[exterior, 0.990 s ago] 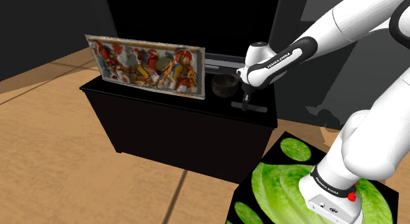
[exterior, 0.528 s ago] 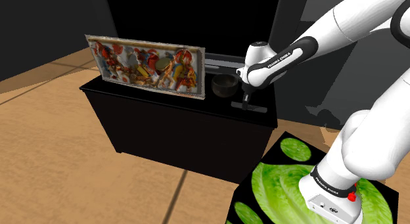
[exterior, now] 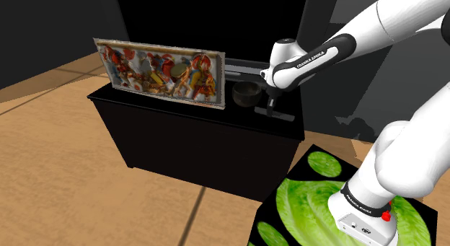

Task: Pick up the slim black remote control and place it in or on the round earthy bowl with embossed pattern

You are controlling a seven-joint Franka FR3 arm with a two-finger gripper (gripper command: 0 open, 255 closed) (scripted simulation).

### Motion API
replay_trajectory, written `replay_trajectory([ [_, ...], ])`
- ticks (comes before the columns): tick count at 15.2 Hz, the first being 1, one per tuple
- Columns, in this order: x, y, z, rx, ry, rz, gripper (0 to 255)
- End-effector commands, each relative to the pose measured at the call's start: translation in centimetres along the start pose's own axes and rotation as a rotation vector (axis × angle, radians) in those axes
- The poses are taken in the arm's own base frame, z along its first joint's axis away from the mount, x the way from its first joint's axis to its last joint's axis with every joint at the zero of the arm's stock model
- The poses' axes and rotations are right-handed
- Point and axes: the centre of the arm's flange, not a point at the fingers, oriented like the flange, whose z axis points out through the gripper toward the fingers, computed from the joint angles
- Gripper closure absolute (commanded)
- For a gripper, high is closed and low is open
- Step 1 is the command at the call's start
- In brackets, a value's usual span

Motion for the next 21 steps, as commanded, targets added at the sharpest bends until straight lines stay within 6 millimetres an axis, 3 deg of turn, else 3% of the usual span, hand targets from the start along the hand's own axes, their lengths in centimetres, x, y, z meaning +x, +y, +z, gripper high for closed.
replay_trajectory([
  [1, -0.1, 0.1, -1.0, 0.000, 0.000, 0.000, 255],
  [21, 0.0, 1.0, -11.5, 0.000, 0.000, 0.000, 255],
])
